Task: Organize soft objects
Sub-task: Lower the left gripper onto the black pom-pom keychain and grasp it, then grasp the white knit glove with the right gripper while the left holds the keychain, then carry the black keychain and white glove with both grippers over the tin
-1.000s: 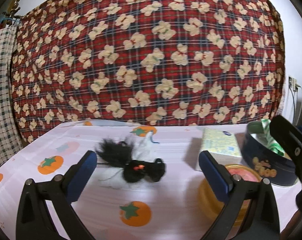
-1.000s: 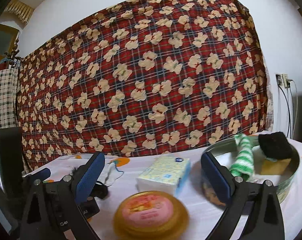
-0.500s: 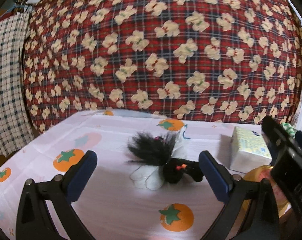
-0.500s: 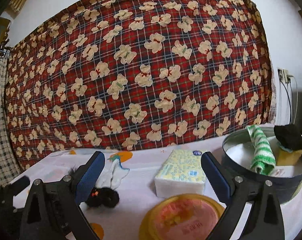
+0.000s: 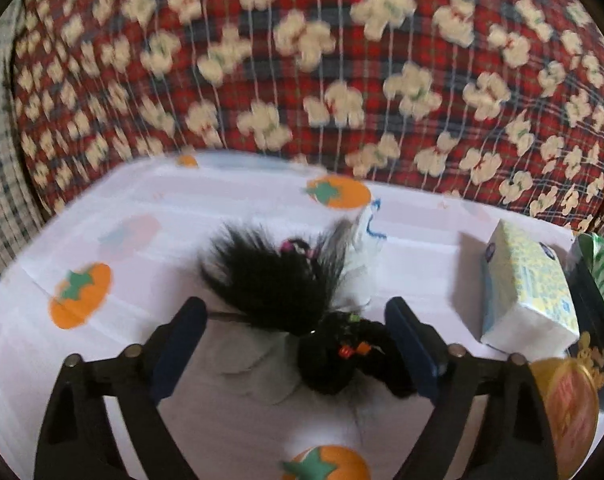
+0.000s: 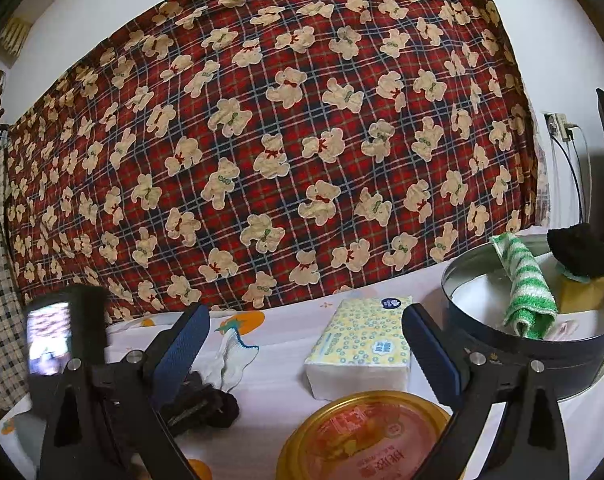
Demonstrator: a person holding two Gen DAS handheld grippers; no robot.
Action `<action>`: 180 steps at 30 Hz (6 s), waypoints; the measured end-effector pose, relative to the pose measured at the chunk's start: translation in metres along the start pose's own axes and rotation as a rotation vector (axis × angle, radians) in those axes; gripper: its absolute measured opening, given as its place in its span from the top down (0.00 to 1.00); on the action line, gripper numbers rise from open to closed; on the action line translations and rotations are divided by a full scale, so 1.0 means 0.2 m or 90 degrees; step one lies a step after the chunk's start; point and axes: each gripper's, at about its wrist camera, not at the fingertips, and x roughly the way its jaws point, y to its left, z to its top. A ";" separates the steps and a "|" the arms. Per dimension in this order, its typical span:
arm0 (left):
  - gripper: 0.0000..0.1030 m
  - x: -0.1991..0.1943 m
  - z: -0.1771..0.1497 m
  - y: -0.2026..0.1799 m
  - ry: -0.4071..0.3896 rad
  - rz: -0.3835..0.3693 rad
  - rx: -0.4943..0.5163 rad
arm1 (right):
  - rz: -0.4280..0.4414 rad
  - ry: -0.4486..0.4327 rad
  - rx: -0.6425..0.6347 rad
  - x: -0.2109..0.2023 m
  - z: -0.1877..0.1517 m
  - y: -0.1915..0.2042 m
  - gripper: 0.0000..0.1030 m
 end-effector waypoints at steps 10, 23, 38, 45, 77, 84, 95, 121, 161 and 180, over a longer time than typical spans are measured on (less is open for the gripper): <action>0.49 0.17 -0.03 0.10 0.099 -0.113 -0.093 | 0.006 0.012 -0.002 0.01 -0.01 0.01 0.04; 0.70 0.04 -0.05 0.31 0.053 -0.157 -0.081 | -0.001 0.013 0.000 0.01 -0.01 0.00 0.04; 0.72 0.05 -0.02 0.61 0.001 -0.053 -0.132 | 0.056 0.143 -0.063 0.29 -0.10 0.33 0.05; 0.49 0.06 -0.04 0.60 0.022 -0.128 -0.172 | 0.084 0.253 -0.019 0.51 -0.13 0.35 0.34; 0.72 0.08 0.03 0.72 -0.017 -0.015 -0.203 | 0.064 0.459 -0.045 0.92 -0.32 0.54 0.77; 0.72 0.06 0.02 0.64 -0.032 -0.010 -0.160 | 0.162 0.423 -0.009 0.83 -0.28 0.48 0.85; 0.71 -0.08 0.01 0.54 -0.110 -0.031 -0.084 | 0.118 0.236 -0.121 0.51 -0.14 0.50 0.85; 0.72 -0.36 -0.12 0.37 -0.217 -0.065 -0.026 | 0.133 0.112 -0.186 0.10 -0.10 0.42 0.84; 0.72 -0.61 -0.33 0.10 -0.207 -0.079 -0.029 | 0.134 -0.021 -0.218 -0.34 -0.06 0.10 0.84; 0.71 -0.76 -0.36 -0.16 -0.238 -0.103 0.016 | 0.072 -0.046 -0.203 -0.40 0.01 -0.22 0.84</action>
